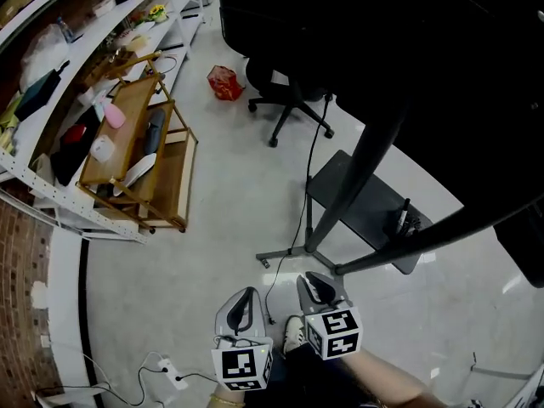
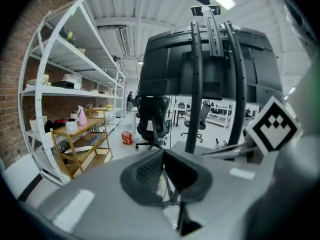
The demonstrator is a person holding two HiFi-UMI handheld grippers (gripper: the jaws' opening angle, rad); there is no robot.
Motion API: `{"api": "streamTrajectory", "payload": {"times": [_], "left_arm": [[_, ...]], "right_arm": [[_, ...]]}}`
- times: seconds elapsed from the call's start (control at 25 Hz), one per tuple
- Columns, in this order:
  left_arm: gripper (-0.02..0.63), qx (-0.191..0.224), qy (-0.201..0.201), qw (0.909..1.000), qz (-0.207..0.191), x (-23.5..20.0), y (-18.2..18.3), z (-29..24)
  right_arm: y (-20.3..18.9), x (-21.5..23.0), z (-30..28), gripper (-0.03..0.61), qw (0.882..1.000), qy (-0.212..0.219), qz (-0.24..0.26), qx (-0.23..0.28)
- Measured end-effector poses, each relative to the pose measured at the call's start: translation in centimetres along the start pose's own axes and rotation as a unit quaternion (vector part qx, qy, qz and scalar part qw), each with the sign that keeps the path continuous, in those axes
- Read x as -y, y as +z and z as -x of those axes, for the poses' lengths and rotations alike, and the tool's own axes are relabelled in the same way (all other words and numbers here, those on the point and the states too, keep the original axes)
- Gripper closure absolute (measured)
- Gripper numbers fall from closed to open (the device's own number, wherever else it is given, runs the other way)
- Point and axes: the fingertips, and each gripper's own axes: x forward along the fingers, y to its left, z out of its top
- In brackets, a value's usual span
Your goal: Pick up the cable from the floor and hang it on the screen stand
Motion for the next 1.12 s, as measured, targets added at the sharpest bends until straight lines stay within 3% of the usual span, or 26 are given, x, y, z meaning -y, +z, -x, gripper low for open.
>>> {"api": "streamTrajectory", "payload": {"times": [0.12,0.28,0.52,0.76,0.96,1.0,1.04,1.12], "left_arm": [[0.606,-0.009,-0.015,0.9998,0.013,-1.8,-2.2,-5.9],[0.606,-0.022,-0.055,0.9982,0.010,-2.0,-8.0,-12.8],[0.606,-0.022,-0.079,0.9963,-0.024,-2.5,-18.7,-21.8],[0.606,-0.032,-0.086,0.9956,-0.019,-4.7,-29.6,-28.3],[0.606,-0.053,-0.094,0.9938,-0.029,-5.7,-35.4,-31.4],[0.606,-0.057,-0.095,0.9936,-0.025,-5.8,-36.0,-31.8],[0.606,-0.060,-0.096,0.9934,-0.020,-5.8,-36.4,-32.0],[0.606,-0.067,-0.098,0.9928,-0.014,-5.7,-36.5,-32.0]], "right_arm": [[-1.4,2.9,-6.2,0.523,0.999,-0.028,-0.022,-0.003],[-5.8,7.4,-14.6,0.508,0.996,-0.073,-0.046,-0.008],[-15.9,14.1,-26.1,0.506,0.987,-0.146,-0.069,-0.017],[-25.2,19.6,-36.5,0.488,0.977,-0.200,-0.078,-0.020],[-29.1,22.1,-41.2,0.497,0.973,-0.210,-0.093,-0.029],[-29.4,22.4,-41.5,0.501,0.972,-0.213,-0.090,-0.029],[-29.6,22.6,-41.5,0.556,0.972,-0.217,-0.089,-0.027],[-29.6,22.1,-40.9,0.560,0.972,-0.216,-0.087,-0.024]]}}
